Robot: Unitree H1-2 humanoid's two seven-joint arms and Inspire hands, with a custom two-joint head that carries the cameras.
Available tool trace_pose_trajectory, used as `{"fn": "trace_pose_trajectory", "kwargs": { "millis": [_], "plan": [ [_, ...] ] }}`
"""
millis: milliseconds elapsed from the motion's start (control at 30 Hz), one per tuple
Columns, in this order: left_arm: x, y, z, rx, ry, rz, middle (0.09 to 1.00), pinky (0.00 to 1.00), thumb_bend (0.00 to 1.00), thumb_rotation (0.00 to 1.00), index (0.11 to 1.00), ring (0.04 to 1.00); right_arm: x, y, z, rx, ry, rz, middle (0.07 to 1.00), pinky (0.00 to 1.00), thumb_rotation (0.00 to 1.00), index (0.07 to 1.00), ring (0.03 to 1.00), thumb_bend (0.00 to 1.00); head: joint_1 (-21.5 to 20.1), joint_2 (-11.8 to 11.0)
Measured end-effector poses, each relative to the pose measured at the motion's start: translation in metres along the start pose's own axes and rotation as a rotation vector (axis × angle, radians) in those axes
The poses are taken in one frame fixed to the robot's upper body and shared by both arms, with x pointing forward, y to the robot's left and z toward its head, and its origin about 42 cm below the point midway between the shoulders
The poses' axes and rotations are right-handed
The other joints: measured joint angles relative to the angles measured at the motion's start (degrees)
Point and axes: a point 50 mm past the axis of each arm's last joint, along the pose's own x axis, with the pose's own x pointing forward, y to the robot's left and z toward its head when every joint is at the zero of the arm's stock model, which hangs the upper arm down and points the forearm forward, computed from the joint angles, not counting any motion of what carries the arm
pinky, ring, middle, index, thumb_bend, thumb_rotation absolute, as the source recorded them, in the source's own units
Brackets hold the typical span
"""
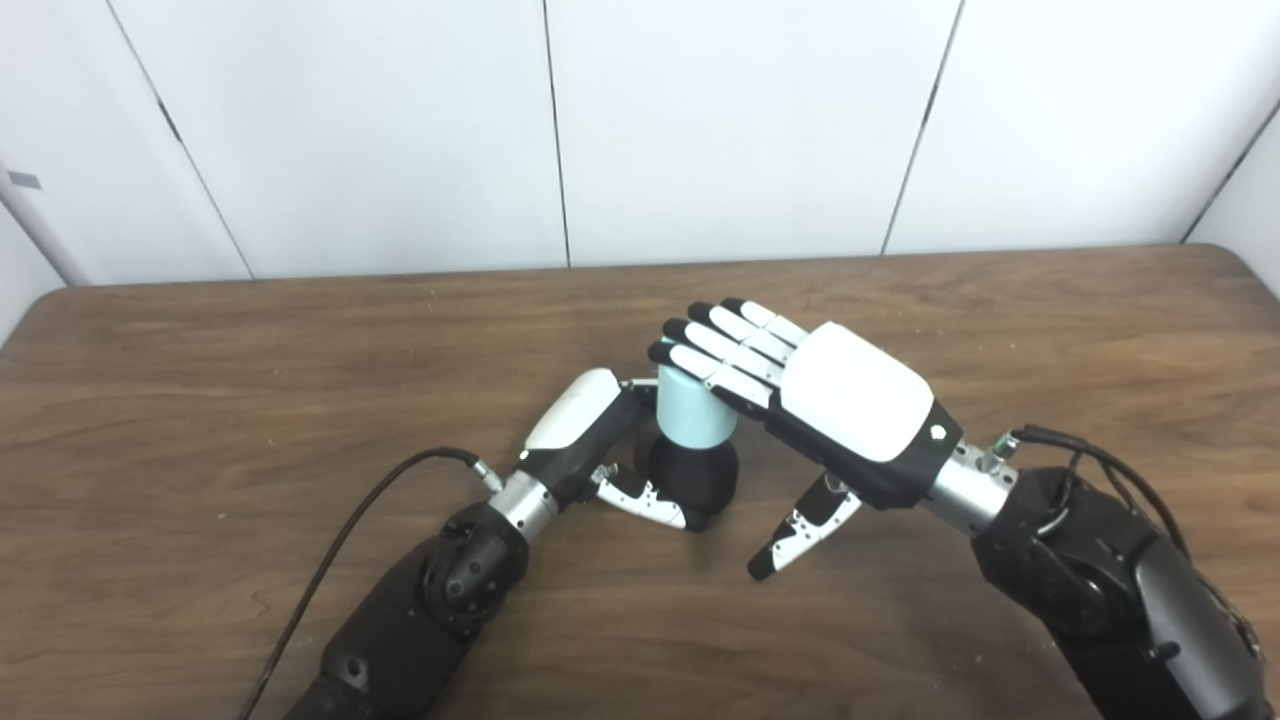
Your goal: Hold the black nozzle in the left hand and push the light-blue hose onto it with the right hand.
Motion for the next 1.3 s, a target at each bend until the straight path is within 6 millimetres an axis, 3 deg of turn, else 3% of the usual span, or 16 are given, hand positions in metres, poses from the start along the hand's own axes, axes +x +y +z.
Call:
{"fn": "trace_pose_trajectory", "kwargs": {
  "millis": [1300],
  "plan": [
    [-0.0019,0.0003,0.0008,0.000,0.000,0.002,0.460,0.76,0.52,0.09,0.475,0.578,-0.0045,0.0064,0.0048,-0.025,0.005,-0.023,0.991,0.97,0.37,0.987,0.991,0.84,0.0,0.3]
  ]
}}
